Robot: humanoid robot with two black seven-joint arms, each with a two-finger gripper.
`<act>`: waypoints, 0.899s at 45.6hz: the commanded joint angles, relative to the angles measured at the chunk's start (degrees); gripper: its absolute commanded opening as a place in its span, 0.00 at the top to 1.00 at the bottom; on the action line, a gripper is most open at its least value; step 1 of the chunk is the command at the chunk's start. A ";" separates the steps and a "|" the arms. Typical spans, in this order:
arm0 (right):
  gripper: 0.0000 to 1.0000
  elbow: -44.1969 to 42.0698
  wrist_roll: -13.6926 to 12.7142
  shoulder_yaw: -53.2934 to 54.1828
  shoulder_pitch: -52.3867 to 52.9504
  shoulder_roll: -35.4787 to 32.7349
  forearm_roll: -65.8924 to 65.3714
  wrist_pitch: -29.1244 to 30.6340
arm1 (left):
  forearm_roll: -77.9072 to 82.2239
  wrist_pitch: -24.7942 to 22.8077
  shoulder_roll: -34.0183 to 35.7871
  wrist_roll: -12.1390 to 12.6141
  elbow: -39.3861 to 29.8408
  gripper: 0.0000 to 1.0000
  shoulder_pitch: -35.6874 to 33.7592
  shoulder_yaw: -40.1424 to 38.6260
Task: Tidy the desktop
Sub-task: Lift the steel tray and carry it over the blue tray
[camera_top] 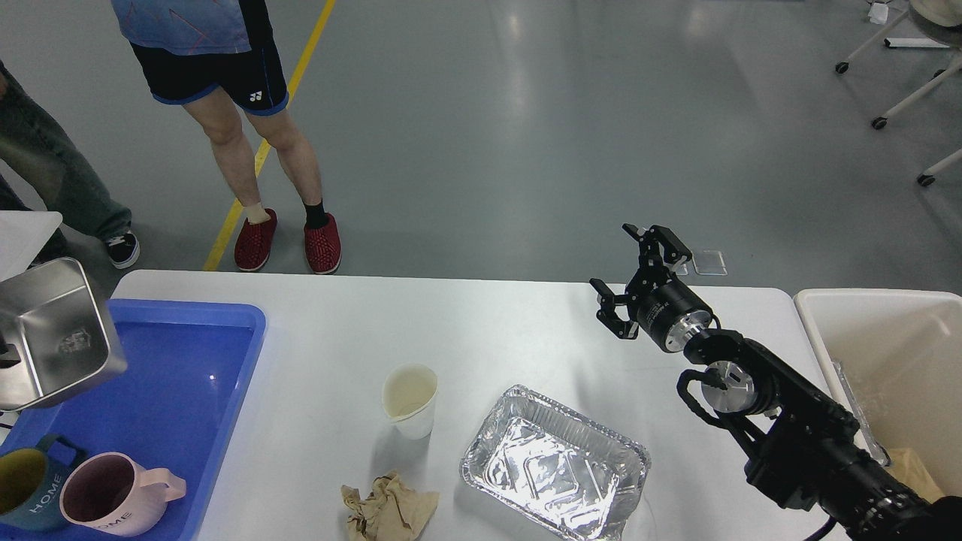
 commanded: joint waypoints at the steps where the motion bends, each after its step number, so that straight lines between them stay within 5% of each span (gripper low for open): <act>1: 0.00 -0.13 0.00 0.00 0.15 0.01 0.00 -0.04 | -0.17 -0.47 1.99 -0.05 0.17 1.00 0.09 -0.42; 19: 0.00 0.04 0.00 0.00 -0.81 0.01 0.00 -0.04 | -2.01 7.00 -13.91 -0.49 14.23 1.00 1.58 0.81; 41: 0.00 -0.04 0.00 0.00 -1.87 0.01 0.00 0.05 | -6.76 8.32 -41.07 -2.25 45.87 0.98 10.64 -1.39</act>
